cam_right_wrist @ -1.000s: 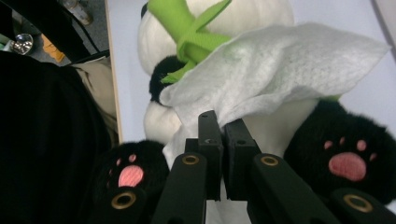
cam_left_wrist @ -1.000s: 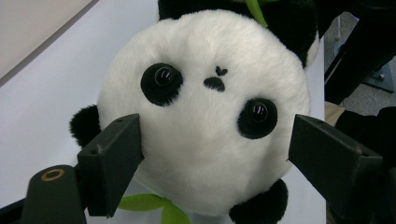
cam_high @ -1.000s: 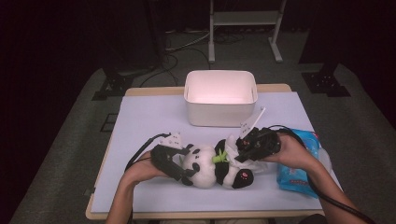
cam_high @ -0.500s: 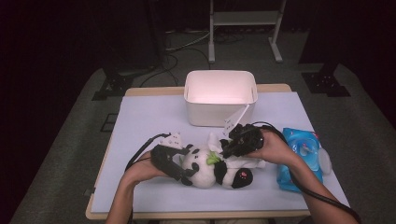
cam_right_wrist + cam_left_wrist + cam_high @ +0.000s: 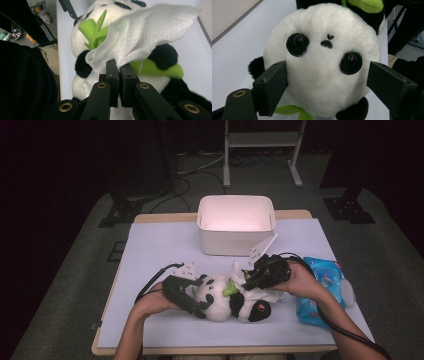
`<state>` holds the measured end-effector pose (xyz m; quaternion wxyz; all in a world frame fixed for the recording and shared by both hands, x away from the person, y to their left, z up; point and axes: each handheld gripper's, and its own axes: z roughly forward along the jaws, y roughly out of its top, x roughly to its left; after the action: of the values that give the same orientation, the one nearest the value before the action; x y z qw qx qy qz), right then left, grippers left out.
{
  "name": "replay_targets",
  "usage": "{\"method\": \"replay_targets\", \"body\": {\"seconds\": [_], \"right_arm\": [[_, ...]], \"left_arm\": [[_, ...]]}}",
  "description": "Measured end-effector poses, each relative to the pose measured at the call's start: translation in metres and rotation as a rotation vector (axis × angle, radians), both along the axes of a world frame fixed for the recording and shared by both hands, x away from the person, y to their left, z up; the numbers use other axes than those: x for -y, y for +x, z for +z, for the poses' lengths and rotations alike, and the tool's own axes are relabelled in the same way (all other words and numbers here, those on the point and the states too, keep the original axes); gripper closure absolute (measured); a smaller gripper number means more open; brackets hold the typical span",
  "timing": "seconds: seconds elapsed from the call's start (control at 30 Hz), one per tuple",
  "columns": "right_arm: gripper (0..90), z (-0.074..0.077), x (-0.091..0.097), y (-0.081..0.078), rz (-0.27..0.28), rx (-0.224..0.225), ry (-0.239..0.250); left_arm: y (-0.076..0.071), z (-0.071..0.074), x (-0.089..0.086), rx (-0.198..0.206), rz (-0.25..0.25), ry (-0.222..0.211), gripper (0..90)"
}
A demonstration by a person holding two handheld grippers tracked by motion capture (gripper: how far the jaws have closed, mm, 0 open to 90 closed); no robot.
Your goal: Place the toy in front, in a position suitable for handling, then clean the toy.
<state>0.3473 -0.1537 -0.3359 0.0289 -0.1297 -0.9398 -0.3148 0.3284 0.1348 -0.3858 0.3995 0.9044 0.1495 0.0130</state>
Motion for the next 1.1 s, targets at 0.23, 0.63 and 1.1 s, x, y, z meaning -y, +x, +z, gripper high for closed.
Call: {"method": "replay_targets", "body": {"seconds": [0.23,0.63,1.1], "right_arm": [[86.2,-0.001,0.009,0.000,-0.010,-0.007,0.001],[86.2,0.002,-0.009,0.003,0.010,0.006,-0.016],[85.3,-0.002,-0.003,0.000,0.009,-0.001,0.009]], "left_arm": [[0.001,-0.001,-0.001,-0.001,-0.004,-0.004,16.2],[0.002,-0.002,-0.001,-0.006,-0.003,0.001,16.2],[0.001,-0.002,0.000,-0.003,-0.008,0.004,16.1]]}}
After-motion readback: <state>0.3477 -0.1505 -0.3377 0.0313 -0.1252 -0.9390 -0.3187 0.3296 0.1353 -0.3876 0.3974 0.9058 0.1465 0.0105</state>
